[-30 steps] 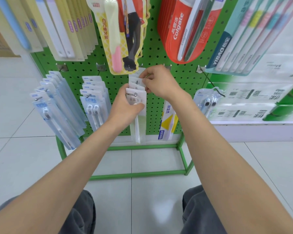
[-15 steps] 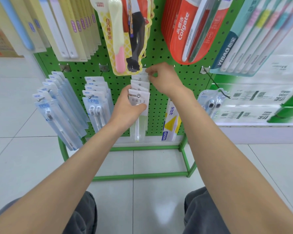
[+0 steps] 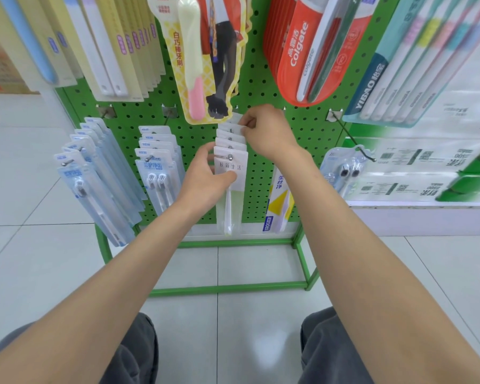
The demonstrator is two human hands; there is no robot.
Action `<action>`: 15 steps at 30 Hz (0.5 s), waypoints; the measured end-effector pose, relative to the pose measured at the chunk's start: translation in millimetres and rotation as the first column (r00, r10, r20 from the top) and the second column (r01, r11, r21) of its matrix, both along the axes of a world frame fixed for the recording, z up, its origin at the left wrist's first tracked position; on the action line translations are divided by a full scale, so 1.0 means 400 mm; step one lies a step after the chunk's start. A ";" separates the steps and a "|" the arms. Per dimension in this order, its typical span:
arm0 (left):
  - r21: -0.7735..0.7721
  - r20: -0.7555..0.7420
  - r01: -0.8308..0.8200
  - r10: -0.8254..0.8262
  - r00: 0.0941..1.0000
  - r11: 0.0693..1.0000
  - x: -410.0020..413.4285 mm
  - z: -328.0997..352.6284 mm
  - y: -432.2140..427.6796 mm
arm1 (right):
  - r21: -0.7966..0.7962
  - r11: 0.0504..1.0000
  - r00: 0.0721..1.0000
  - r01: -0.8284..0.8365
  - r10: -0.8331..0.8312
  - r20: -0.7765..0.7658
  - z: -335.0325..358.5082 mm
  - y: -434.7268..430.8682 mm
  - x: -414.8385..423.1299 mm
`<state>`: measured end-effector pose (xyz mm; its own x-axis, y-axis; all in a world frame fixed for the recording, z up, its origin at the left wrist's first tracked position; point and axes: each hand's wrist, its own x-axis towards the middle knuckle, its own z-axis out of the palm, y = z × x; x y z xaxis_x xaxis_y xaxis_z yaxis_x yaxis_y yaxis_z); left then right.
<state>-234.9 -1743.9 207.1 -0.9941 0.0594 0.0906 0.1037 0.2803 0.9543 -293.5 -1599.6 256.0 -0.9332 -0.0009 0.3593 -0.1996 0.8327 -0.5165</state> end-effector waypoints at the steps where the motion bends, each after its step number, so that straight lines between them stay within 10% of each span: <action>1: -0.004 0.001 0.001 -0.001 1.000 1.000 0.002 0.000 0.001 | -0.001 1.000 1.000 0.000 0.000 0.001 0.000 0.001 0.003; 15: -0.104 -0.030 -0.022 0.019 0.999 0.994 0.024 -0.005 0.001 | -0.108 0.991 0.993 0.078 -0.087 -0.075 -0.013 0.017 0.077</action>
<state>-225.1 -1743.6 205.2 -0.9923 0.0497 0.1134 0.1238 0.3806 0.9164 -262.6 -1592.8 250.8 -0.8970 0.1165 0.4264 -0.1763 0.7903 -0.5868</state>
